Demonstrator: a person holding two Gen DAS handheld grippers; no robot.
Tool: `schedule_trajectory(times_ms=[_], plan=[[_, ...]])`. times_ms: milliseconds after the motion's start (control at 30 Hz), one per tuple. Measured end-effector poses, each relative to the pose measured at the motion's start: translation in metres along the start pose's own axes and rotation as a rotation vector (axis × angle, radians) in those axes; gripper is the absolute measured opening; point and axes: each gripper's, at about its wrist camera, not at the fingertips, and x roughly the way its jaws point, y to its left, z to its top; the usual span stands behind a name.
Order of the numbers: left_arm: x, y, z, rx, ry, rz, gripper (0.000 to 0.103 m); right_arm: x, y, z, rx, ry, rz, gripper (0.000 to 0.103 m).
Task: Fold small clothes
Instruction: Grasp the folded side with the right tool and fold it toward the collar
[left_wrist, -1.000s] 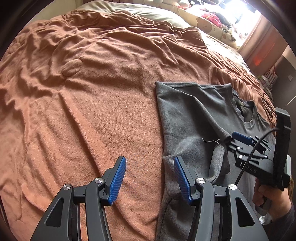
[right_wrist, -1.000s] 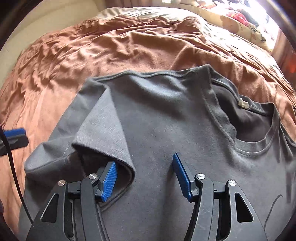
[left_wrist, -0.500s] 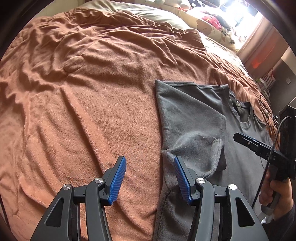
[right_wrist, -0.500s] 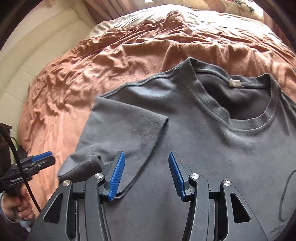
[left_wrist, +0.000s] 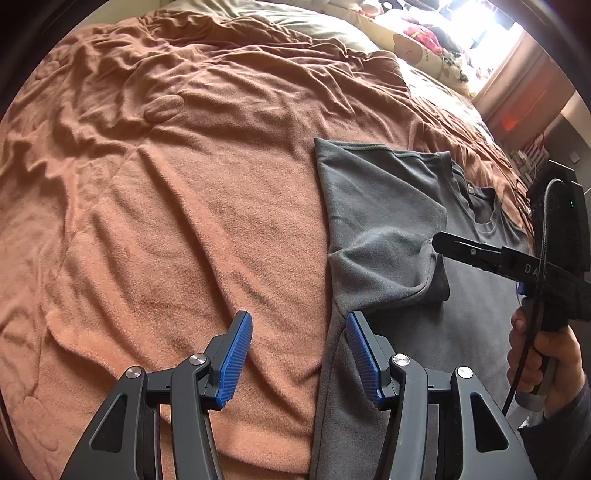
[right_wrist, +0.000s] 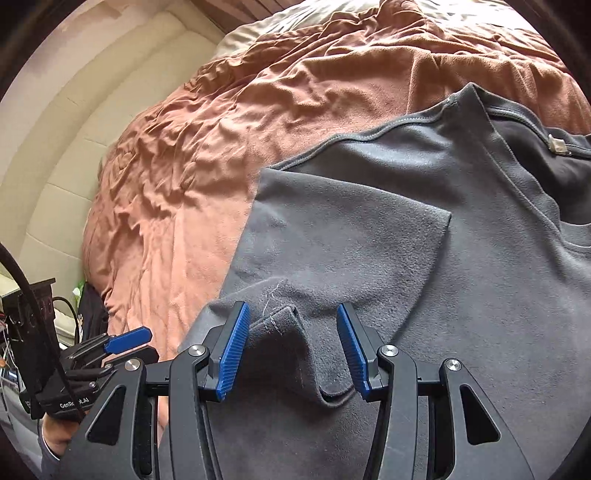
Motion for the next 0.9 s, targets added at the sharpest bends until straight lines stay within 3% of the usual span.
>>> schedule_trajectory(times_ms=[100,133,200,300,700,900], plan=[[-0.003,0.008,-0.004,-0.014,0.006,0.008,0.056,0.002,0.003,-0.002,-0.004,-0.006,0.007,0.043],[-0.004,0.01,-0.004,-0.017,0.006,0.012,0.056,0.0,0.006,-0.004,-0.022,-0.012,0.014,0.026],[-0.007,0.014,-0.005,-0.025,0.001,0.015,0.055,-0.007,0.011,-0.01,-0.054,-0.017,-0.008,0.012],[-0.011,0.017,-0.005,-0.039,-0.007,0.014,0.056,-0.02,0.016,-0.021,-0.068,-0.017,-0.022,0.004],[-0.013,0.001,-0.004,-0.06,-0.029,0.008,0.055,-0.04,0.013,-0.068,-0.017,0.078,-0.023,0.003],[-0.004,-0.002,0.003,-0.087,-0.029,-0.011,0.056,-0.049,0.001,-0.077,0.058,0.081,0.038,0.004]])
